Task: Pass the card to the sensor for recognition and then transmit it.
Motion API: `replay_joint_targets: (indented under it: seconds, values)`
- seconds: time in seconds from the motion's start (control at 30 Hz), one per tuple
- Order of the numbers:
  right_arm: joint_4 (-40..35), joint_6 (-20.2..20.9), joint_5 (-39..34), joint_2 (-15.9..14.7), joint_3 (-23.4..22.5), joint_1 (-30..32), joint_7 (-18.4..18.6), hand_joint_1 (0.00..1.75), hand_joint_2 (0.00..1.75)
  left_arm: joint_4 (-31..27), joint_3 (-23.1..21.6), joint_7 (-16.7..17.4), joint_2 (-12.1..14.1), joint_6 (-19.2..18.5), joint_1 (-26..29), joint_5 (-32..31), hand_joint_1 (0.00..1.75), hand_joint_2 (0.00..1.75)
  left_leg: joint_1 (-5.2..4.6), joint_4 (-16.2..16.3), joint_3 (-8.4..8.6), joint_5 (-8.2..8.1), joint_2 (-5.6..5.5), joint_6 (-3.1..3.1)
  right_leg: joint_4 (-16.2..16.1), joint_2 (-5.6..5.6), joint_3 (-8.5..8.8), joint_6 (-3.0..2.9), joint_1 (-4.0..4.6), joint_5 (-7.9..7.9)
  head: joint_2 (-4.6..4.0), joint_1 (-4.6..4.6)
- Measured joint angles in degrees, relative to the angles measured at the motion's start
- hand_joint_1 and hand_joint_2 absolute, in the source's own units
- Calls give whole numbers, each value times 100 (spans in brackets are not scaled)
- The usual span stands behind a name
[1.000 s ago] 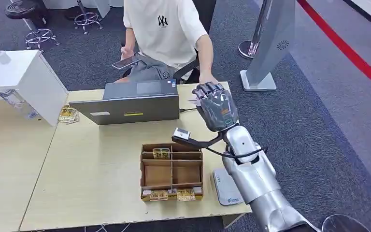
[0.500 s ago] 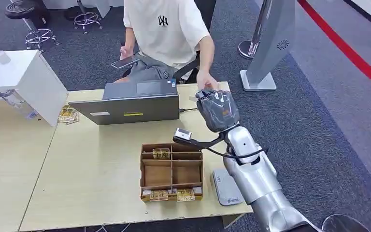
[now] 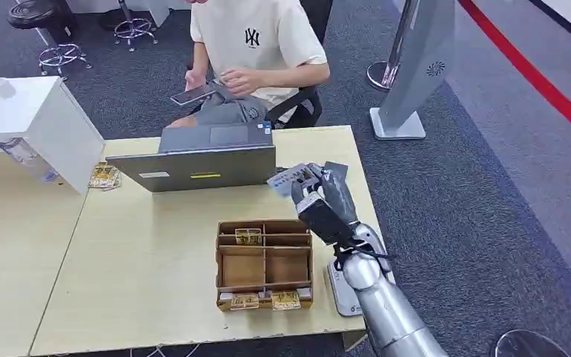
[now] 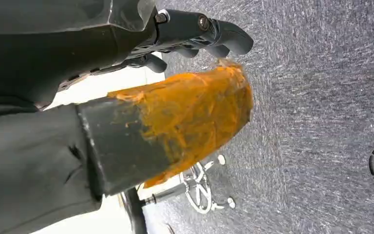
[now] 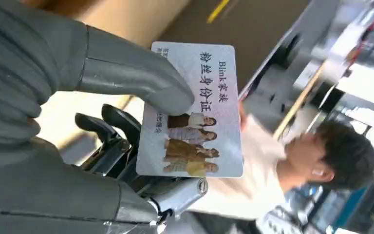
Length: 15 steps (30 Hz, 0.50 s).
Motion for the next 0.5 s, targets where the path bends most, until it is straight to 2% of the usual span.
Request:
replay_joint_targets:
  seconds: [0.2, 0.3, 0.5]
  values:
    - [-473, 619, -938, -65, -41, 355, 41, 175, 175, 0, 13, -15, -22, 41, 7, 92, 0, 0, -1, 0, 4, 0, 5, 0, -2, 2, -2, 0, 0, 1, 0, 0]
    - [-824, 1003, -1451, -221, -223, 747, 48, 175, 175, 0, 57, -31, -37, 90, 25, 171, 0, 0, -1, 1, -1, 0, -15, 1, -3, -14, 5, 3, -1, -2, 0, 4]
    - [-1215, 1241, -1676, -549, -636, 1221, 52, 175, 175, 0, 133, -68, -52, 105, 37, 260, 0, 0, -4, 1, -1, -2, -11, 3, -4, -8, 2, 4, -3, -1, 0, 0]
